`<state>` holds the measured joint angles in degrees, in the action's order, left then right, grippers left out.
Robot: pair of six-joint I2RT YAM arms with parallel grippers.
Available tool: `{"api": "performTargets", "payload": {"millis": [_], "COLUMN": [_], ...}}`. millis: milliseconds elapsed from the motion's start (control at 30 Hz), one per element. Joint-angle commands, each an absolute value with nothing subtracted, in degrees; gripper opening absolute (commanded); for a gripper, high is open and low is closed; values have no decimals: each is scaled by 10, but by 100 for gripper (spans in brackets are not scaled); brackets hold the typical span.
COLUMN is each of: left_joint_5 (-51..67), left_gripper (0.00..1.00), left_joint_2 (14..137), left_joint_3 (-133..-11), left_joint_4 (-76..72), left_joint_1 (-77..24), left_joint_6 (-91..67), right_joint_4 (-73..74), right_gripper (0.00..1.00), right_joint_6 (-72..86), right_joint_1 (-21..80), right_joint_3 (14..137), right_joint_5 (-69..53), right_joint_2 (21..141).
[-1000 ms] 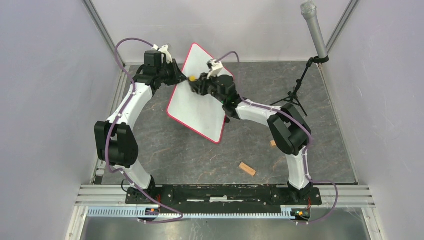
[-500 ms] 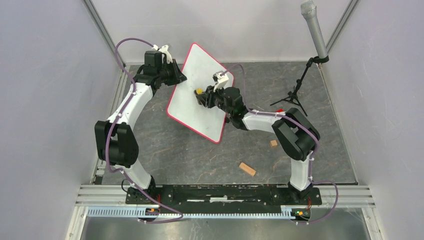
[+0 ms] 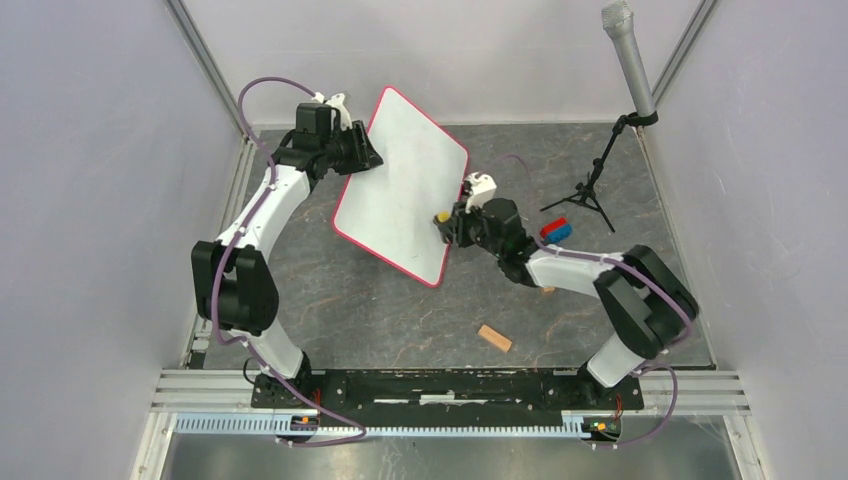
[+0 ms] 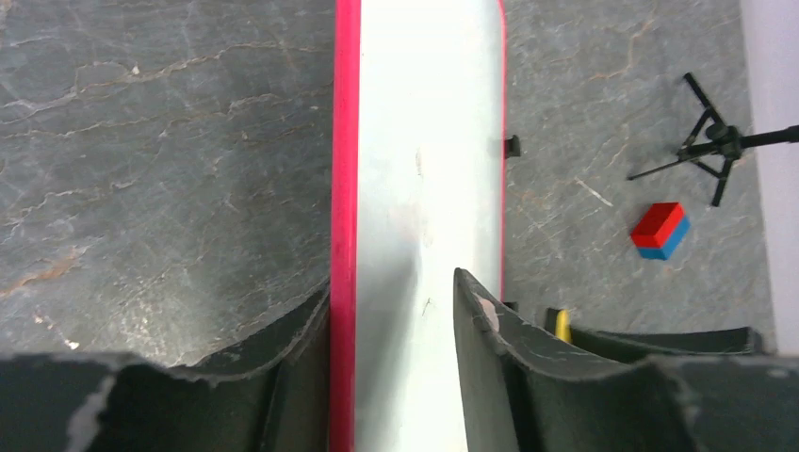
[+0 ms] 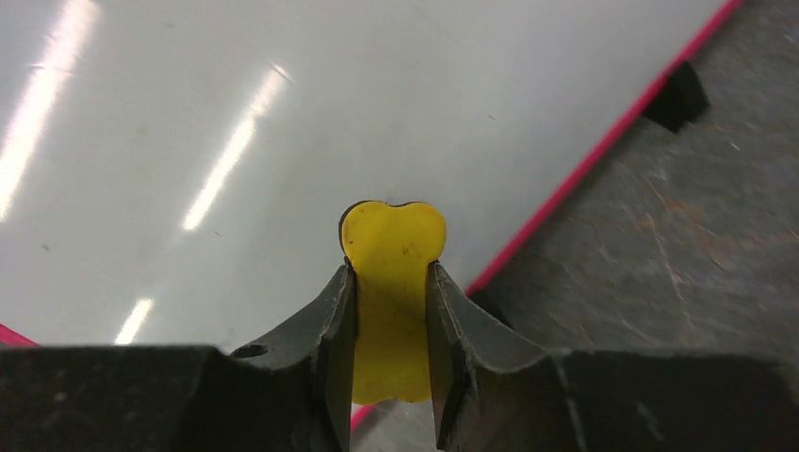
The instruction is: Erase the whiteboard
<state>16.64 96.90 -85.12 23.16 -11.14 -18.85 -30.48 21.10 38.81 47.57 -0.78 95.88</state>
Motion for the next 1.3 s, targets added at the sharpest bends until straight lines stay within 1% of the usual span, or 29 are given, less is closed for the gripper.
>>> {"api": "performTargets", "payload": {"millis": [0, 67, 167, 233, 300, 367, 400, 433, 500, 533, 667, 767, 900, 1000, 1167, 1267], "left_joint_5": [198, 193, 181, 176, 168, 155, 149, 141, 123, 115, 95, 94, 97, 105, 181, 213], "left_gripper": [55, 64, 73, 81, 87, 93, 94, 95, 96, 97, 97, 97, 97, 99, 100, 100], "left_joint_2": [952, 941, 918, 902, 886, 868, 860, 851, 837, 831, 776, 724, 653, 600, 479, 393], "left_joint_3": [-857, -857, -853, -852, -849, -844, -841, -838, -834, -832, -801, -778, -750, -747, -722, -684], "left_joint_4": [264, 264, 264, 264, 264, 264, 263, 262, 262, 262, 226, 197, 160, 156, 141, 120], "left_joint_1": [-126, -126, -126, -126, -126, -126, -126, -126, -127, -127, -128, -134, -159, -187, -189, -189], "left_joint_6": [-183, -179, -174, -170, -167, -165, -162, -159, -152, -148, -137, -124, -92, -78, -153, -191], "right_joint_4": [-238, -185, -94, -44, -3, 29, 32, 35, 53, 67, 127, 167, 215, 252, 310, 310], "right_gripper": [27, 28, 28, 29, 30, 37, 44, 52, 65, 69, 89, 98, 98, 98, 98, 98], "right_joint_6": [205, 200, 189, 182, 169, 162, 160, 161, 154, 150, 136, 123, 93, 75, 16, -15], "right_joint_1": [350, 340, 338, 338, 338, 339, 340, 340, 341, 341, 345, 349, 352, 352, 352, 352], "right_joint_3": [395, 365, 344, 341, 347, 351, 349, 348, 353, 360, 381, 398, 421, 455, 534, 546], "right_joint_5": [15, 32, 64, 84, 95, 97, 99, 100, 98, 99, 105, 103, 90, 104, 128, 157], "right_joint_2": [875, 845, 809, 794, 785, 773, 761, 750, 731, 723, 673, 609, 493, 413, 326, 270]}}
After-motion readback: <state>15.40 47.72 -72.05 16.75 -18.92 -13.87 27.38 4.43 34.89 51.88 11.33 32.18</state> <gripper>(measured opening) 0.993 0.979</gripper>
